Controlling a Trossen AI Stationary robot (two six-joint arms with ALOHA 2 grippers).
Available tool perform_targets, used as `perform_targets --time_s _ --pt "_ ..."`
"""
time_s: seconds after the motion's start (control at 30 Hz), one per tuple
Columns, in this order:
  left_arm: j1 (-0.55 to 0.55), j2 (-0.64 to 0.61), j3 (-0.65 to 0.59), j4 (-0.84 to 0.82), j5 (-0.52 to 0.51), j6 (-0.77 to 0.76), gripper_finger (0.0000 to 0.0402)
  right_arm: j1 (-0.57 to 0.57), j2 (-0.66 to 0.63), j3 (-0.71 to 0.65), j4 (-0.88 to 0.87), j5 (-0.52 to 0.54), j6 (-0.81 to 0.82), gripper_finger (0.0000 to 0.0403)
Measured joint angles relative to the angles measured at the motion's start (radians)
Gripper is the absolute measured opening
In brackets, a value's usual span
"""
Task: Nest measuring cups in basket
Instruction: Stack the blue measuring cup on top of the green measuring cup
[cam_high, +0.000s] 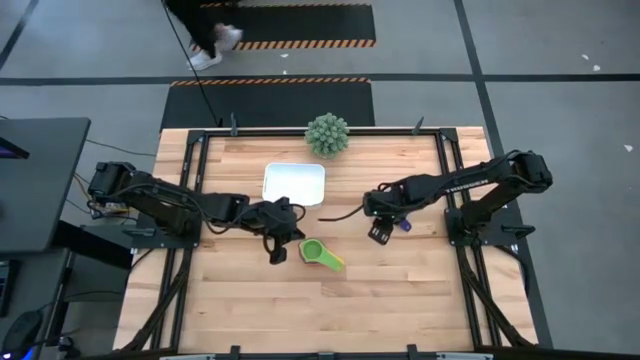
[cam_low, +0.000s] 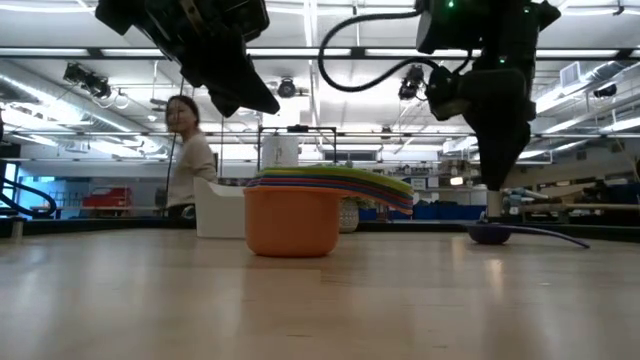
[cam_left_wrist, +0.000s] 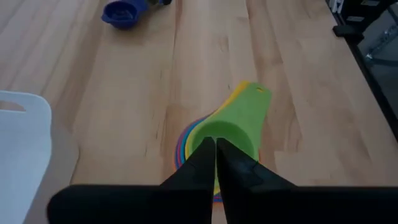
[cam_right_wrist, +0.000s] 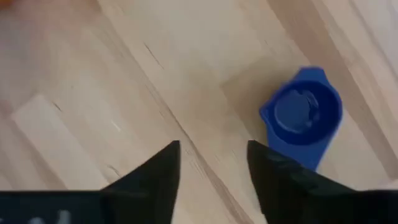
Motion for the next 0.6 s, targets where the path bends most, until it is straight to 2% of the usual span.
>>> perform_targets --time_s 0.17,0.3,0.43,0.6 --pt "0.0 -0.013 0.0 0.002 0.0 -0.012 0.0051 -0.007 0.0 0.0 -0.061 0.03 -0.013 0.0247" --pt "0.001 -0.041 0.0 -0.013 -0.003 -0.021 0.0082 -0.019 0.0 0.0 -0.117 0.052 -0.028 0.028" --pt "0.001 -0.066 0.0 -0.048 -0.003 -0.022 0.01 -0.027 0.0 -0.009 -0.112 0.052 -0.064 0.029" --pt "0.001 -0.082 0.0 -0.08 -0.04 -0.053 0.0103 -0.046 -0.003 -0.063 -0.096 0.029 -0.075 0.0285"
